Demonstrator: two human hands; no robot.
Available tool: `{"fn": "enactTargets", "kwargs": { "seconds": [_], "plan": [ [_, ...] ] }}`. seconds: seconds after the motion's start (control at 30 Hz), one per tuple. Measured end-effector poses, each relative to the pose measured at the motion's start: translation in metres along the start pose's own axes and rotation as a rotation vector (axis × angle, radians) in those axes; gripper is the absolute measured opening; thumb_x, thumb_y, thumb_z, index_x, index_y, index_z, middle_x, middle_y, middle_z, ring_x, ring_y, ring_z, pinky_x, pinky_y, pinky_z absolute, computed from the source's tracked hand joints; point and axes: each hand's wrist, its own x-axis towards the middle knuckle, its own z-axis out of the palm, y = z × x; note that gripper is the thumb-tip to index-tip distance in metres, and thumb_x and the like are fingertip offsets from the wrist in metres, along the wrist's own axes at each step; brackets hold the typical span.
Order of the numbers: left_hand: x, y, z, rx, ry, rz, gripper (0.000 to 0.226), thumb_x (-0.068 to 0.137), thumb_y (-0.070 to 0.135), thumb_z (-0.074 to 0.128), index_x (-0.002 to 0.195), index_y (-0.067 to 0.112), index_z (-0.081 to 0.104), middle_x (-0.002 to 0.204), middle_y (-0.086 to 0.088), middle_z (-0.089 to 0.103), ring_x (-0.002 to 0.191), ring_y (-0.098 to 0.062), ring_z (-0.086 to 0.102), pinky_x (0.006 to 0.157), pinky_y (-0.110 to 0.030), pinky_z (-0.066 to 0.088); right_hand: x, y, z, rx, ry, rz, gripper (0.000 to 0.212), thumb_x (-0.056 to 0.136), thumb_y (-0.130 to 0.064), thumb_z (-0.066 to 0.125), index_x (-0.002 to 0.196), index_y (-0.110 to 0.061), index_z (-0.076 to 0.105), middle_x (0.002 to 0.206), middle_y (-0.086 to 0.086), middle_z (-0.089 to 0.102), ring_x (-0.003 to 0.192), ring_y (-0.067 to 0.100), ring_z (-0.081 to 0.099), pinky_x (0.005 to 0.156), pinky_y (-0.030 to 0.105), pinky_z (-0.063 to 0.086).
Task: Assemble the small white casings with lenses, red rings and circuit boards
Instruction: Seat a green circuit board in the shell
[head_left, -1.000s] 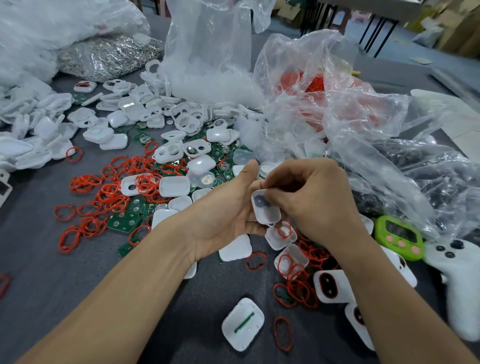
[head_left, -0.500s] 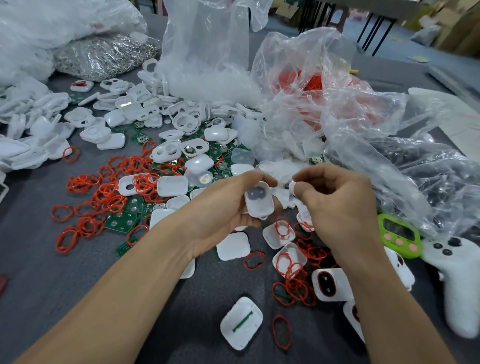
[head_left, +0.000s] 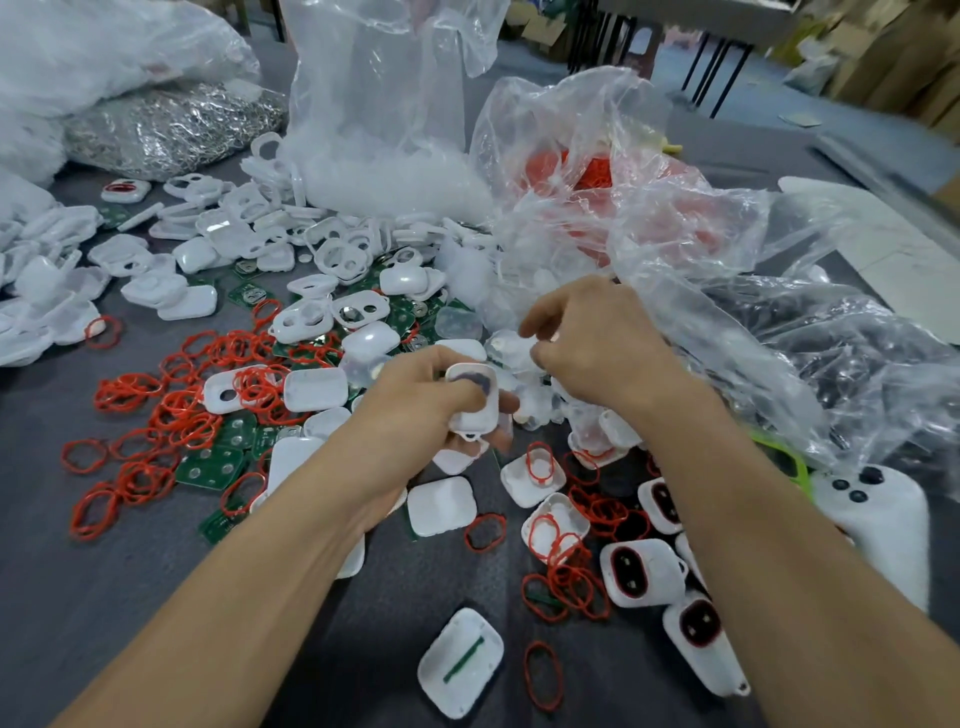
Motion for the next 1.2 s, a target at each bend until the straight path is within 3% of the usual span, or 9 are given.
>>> {"fn": "enactTargets", "kwargs": {
  "seconds": [0.1,0.27,0.4,0.57,0.7,0.83,1.0,1.1,1.2],
  "plan": [
    [0.002,0.004,-0.003,-0.063,0.101,0.044,0.020,0.090,-0.011,0.050,0.098,0.003,0.062,0.081,-0.015,0.077,0.058,-0.024,0.069,0.047,-0.023,0.046,0.004,0.001,0.003,0.008,0.021,0.010,0.029,0.083,-0.003,0.065,0.091,-0.026,0.080,0.091,0.000,0.077,0.080,0.013,0.070,0.075,0.021,0.056],
    [0.007,0.006,-0.010,-0.122,0.248,0.076,0.026,0.089,-0.008,0.049,0.093,0.009,0.069,0.070,-0.011,0.071,0.052,-0.022,0.060,0.047,-0.023,0.045,0.015,-0.021,0.019,0.086,-0.047,-0.116,0.020,0.087,-0.011,0.071,0.096,-0.026,0.082,0.093,-0.006,0.077,0.080,0.007,0.065,0.068,0.010,0.045],
    [0.008,0.006,-0.013,-0.165,0.305,0.039,0.029,0.091,-0.009,0.046,0.096,0.008,0.069,0.064,-0.009,0.068,0.052,-0.020,0.062,0.047,-0.024,0.051,0.028,-0.033,0.033,0.055,-0.114,-0.105,0.024,0.089,-0.007,0.068,0.102,-0.022,0.081,0.104,0.000,0.077,0.094,0.015,0.069,0.085,0.026,0.057],
    [0.012,0.008,-0.016,-0.196,0.408,-0.001,0.024,0.088,-0.009,0.044,0.096,0.009,0.058,0.060,-0.006,0.068,0.047,-0.018,0.059,0.041,-0.023,0.045,0.040,-0.046,0.038,0.129,0.013,-0.108,0.030,0.086,-0.002,0.059,0.094,-0.019,0.083,0.090,0.003,0.079,0.079,0.018,0.067,0.079,0.028,0.058],
    [0.016,0.008,-0.017,-0.218,0.488,-0.008,0.023,0.084,-0.007,0.045,0.084,0.012,0.057,0.057,-0.007,0.063,0.045,-0.020,0.053,0.040,-0.022,0.036,0.058,-0.066,0.054,0.000,-0.084,-0.173,0.025,0.090,-0.017,0.068,0.113,-0.018,0.076,0.110,0.007,0.076,0.107,0.026,0.066,0.094,0.035,0.054],
    [0.018,0.006,-0.019,-0.223,0.493,0.004,0.022,0.081,-0.006,0.046,0.082,0.011,0.058,0.058,-0.008,0.063,0.043,-0.020,0.052,0.042,-0.023,0.036,0.070,-0.069,0.071,-0.119,-0.057,-0.149,0.026,0.088,-0.020,0.066,0.114,-0.018,0.070,0.113,0.007,0.072,0.108,0.030,0.065,0.086,0.034,0.052],
    [0.018,0.005,-0.020,-0.224,0.461,0.004,0.020,0.080,-0.003,0.050,0.092,0.010,0.058,0.060,-0.007,0.065,0.047,-0.021,0.055,0.048,-0.027,0.041,0.063,-0.059,0.062,0.245,0.102,-0.059,0.022,0.074,-0.012,0.084,0.072,-0.024,0.065,0.072,-0.006,0.066,0.074,0.016,0.064,0.063,0.021,0.044],
    [0.016,0.006,-0.021,-0.203,0.439,-0.003,0.018,0.087,-0.004,0.049,0.093,0.010,0.057,0.060,-0.005,0.067,0.048,-0.020,0.058,0.043,-0.025,0.042,0.042,-0.050,0.042,0.600,0.147,-0.017,0.016,0.080,-0.008,0.081,0.074,-0.021,0.074,0.066,-0.006,0.069,0.057,0.011,0.061,0.057,0.023,0.049],
    [0.014,0.006,-0.019,-0.164,0.400,0.017,0.017,0.090,-0.001,0.048,0.096,0.011,0.059,0.062,-0.003,0.070,0.051,-0.019,0.063,0.041,-0.024,0.043,0.010,-0.039,0.023,1.011,-0.011,0.045,0.021,0.097,0.004,0.061,0.093,-0.012,0.074,0.069,0.001,0.071,0.051,0.013,0.058,0.049,0.025,0.045]
  ]
}}
